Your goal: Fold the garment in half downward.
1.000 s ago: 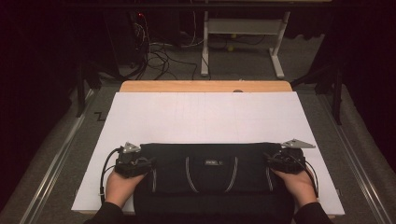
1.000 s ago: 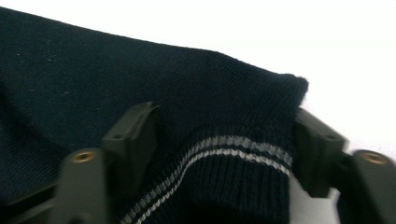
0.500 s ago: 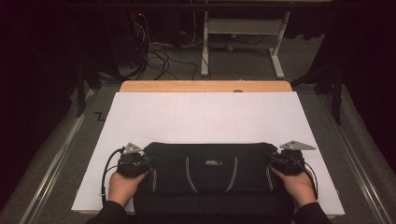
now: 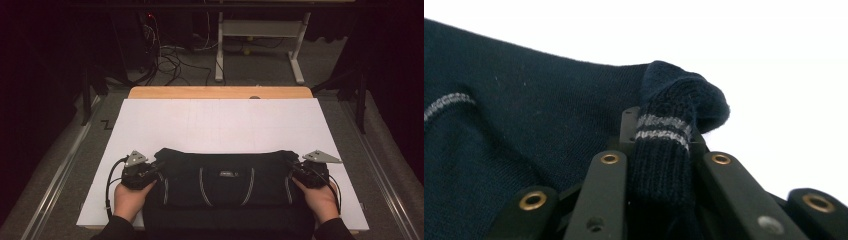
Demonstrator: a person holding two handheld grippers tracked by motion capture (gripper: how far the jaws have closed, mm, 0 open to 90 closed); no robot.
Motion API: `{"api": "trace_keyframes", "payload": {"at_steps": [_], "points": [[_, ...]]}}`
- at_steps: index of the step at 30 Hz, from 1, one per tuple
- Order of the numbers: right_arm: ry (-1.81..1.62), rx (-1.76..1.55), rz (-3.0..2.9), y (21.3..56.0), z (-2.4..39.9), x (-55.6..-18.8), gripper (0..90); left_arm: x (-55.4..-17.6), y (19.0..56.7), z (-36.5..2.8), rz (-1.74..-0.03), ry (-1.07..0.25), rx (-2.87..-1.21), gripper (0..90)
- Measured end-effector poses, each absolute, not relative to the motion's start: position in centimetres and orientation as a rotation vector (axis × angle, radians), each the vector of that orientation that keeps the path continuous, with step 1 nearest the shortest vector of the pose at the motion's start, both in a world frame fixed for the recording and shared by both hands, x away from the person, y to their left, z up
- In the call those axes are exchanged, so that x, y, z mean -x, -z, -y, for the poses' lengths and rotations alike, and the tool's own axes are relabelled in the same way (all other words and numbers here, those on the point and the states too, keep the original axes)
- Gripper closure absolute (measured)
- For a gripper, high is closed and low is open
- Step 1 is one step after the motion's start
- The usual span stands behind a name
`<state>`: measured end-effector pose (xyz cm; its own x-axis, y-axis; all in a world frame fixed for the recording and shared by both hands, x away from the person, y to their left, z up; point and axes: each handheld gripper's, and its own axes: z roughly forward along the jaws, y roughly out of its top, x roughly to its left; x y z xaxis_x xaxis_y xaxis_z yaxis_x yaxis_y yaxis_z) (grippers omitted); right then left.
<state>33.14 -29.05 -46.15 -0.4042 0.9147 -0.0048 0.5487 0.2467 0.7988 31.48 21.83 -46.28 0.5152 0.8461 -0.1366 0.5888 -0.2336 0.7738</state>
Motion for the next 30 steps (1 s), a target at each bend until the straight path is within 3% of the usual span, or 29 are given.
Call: {"api": "trace_keyframes", "payload": {"at_steps": [18, 30], "points": [[-1.045, -1.331, -1.976, 44.7, 29.4, -35.6, 81.8, -35.3, 45.3, -21.5, -1.219, -0.447, -1.93, 75.2], [-0.961, -1.289, -1.973, 44.1, 28.1, -39.0, 81.8, -38.5, 45.2, -21.8, -1.269, -0.498, -1.928, 75.1]]}}
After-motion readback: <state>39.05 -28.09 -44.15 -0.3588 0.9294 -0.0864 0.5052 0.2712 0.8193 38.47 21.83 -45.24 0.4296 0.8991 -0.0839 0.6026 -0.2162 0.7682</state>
